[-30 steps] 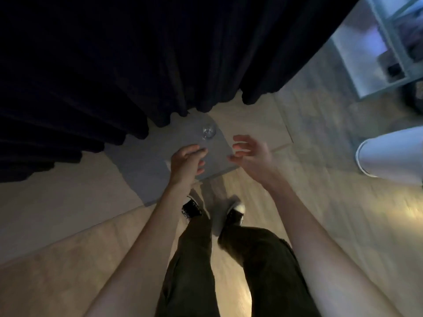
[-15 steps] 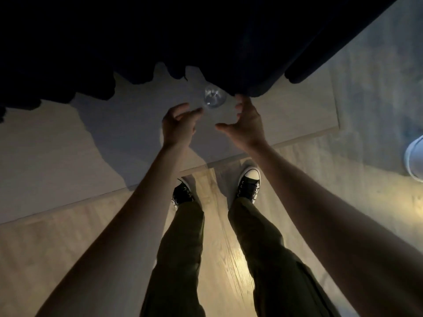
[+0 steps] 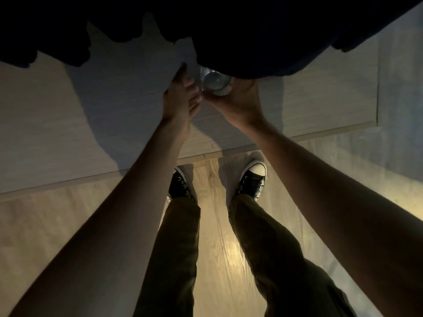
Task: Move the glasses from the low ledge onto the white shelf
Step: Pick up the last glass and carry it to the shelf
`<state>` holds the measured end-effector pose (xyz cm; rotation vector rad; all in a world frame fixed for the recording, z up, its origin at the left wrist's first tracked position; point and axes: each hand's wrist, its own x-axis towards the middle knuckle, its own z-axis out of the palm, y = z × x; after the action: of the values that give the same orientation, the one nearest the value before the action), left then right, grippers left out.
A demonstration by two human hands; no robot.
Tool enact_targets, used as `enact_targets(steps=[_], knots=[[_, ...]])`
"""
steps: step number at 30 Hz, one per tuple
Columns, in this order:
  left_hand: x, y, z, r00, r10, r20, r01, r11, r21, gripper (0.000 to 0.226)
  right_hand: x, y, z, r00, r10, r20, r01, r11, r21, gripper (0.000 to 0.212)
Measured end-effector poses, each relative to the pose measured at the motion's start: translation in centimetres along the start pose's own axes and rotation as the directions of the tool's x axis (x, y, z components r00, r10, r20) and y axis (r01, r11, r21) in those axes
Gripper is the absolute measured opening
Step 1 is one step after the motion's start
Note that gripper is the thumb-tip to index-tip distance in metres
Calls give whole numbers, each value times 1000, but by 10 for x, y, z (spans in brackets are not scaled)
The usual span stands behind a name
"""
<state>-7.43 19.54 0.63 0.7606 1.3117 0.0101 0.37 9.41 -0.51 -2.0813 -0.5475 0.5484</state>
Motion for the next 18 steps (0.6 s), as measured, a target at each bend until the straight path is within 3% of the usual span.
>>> enact_targets(steps=[4, 7, 18], knots=[[-20, -4, -13, 1000, -7, 10, 7, 998, -61, 56, -21, -20, -3, 989, -63, 135, 71, 996, -58, 45], [-38, -5, -28, 999, -25, -27, 21, 991, -136, 45, -36, -41, -6, 970, -70, 231, 85, 995, -59, 67], [-179, 26, -113, 979, -55, -194, -13, 942, -336, 35, -101, -175, -5, 811, -215, 544, 248, 969, 14, 68]])
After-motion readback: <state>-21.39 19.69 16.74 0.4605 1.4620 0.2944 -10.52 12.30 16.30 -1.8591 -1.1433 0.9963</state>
